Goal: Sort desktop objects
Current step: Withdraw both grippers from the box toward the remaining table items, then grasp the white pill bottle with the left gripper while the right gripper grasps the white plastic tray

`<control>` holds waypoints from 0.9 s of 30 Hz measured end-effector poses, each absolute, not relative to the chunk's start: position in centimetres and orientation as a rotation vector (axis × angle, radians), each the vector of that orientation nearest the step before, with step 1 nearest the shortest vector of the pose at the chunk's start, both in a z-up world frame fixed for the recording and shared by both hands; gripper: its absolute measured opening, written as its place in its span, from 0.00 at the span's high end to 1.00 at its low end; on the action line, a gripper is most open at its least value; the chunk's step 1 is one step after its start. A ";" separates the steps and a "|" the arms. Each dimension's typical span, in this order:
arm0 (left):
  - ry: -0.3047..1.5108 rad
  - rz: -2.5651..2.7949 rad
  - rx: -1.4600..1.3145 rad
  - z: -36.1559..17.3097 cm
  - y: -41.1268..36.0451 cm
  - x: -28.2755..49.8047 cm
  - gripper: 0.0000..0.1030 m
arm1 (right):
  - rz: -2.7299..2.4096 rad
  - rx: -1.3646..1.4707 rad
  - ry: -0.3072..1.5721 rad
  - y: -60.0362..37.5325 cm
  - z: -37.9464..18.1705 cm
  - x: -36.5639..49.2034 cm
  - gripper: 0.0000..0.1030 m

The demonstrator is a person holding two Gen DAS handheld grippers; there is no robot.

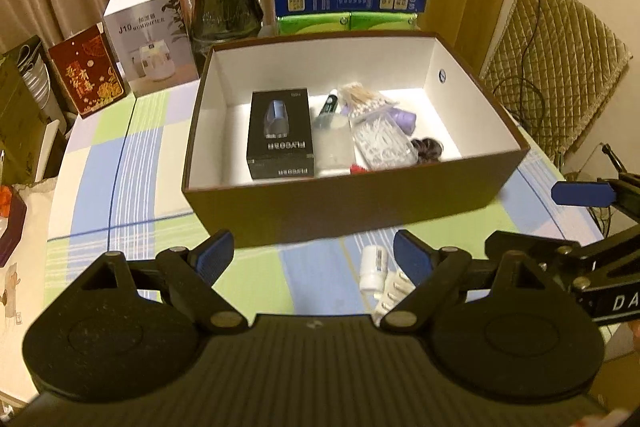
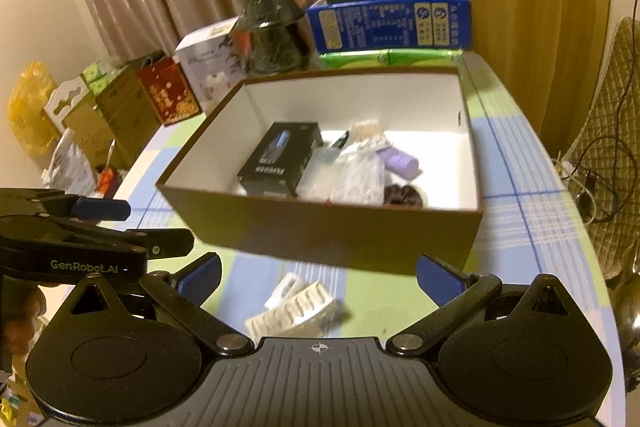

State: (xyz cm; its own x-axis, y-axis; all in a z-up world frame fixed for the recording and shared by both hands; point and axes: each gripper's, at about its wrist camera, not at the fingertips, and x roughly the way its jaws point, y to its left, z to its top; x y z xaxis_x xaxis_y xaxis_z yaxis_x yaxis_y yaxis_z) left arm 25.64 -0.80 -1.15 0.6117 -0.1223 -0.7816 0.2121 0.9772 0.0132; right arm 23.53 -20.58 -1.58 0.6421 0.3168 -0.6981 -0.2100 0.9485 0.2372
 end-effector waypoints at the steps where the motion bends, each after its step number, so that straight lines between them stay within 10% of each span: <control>1: 0.898 -0.192 0.110 -1.3 -0.8 25.4 0.18 | 0.306 0.137 0.826 -20.4 -1.7 23.2 0.02; 27: 1.009 -0.176 0.098 -5.1 1.2 22.3 0.18 | 0.307 0.093 0.957 -18.2 -5.7 20.8 0.02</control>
State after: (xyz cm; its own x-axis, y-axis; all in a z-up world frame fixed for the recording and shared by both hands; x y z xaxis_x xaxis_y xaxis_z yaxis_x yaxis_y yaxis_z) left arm 22.27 1.24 -5.12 0.5202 -0.1014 -0.8480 0.1920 0.9814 0.0005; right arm 20.76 -18.22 -5.73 0.5368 0.2986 -0.7891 -0.2166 0.9527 0.2132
